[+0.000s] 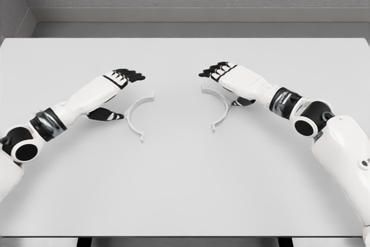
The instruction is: Assemble PVC drainage pipe clamps
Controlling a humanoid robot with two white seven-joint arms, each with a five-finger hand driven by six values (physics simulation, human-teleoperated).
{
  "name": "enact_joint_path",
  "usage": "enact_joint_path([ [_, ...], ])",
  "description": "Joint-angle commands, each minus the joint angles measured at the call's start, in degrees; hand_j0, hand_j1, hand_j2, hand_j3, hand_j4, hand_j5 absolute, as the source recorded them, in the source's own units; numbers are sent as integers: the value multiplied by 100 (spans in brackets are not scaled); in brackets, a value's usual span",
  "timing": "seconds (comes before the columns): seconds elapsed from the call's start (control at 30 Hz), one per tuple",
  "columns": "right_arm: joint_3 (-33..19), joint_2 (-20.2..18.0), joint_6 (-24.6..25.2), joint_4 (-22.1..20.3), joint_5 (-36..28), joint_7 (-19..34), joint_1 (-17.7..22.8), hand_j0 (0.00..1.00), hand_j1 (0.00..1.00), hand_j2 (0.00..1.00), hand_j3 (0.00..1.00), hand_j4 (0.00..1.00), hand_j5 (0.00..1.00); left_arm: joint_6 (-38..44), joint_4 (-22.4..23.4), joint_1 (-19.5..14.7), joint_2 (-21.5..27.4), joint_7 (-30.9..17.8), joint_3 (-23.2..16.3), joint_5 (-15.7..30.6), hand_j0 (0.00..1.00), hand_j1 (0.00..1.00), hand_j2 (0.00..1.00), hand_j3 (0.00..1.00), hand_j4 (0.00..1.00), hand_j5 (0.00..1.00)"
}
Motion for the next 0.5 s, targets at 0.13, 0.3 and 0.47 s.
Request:
enact_joint_path([
  [0.13,55,67,6,-13,-20,0,-35,100,100,100,100,100,100,1,-1,0,-50,3,-62,6,100,100,100,100,100,100],
  [0.3,81,94,15,-84,-20,9,-53,100,100,100,100,100,100,1,-1,17,-50,3,-71,6,100,100,100,100,100,100],
  [0.47,152,111,32,-75,-20,9,-97,100,100,100,100,100,100,1,-1,26,-50,3,-106,6,100,100,100,100,100,100],
])
